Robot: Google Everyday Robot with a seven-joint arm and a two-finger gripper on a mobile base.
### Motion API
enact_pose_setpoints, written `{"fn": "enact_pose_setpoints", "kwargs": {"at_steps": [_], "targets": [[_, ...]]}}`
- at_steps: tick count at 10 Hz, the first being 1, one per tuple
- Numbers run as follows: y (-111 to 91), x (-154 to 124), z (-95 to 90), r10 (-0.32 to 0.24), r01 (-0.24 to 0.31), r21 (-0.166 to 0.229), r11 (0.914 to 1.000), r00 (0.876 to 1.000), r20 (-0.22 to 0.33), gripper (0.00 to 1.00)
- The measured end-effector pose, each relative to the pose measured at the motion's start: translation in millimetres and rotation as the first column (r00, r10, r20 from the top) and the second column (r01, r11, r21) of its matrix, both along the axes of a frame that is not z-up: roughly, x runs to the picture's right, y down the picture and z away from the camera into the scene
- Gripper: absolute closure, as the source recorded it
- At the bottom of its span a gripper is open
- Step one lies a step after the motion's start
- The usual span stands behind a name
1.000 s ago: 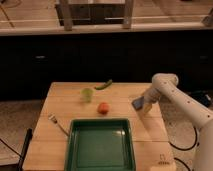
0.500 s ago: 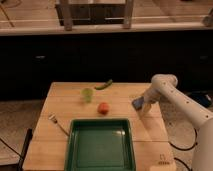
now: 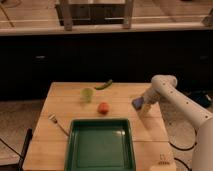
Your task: Place sponge in tray
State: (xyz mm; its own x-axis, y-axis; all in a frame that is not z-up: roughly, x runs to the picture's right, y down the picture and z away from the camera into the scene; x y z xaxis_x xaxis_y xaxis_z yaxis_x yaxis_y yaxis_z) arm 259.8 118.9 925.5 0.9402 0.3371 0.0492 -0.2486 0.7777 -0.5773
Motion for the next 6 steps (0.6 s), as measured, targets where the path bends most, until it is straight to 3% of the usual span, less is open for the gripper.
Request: {"fn": "enact_pose_setpoints", "kwargs": {"at_steps": [6], "targets": [[3.0, 0.3, 3.7, 0.028, -0.028, -0.006, 0.9996, 1.000, -0.013, 0.20]]}}
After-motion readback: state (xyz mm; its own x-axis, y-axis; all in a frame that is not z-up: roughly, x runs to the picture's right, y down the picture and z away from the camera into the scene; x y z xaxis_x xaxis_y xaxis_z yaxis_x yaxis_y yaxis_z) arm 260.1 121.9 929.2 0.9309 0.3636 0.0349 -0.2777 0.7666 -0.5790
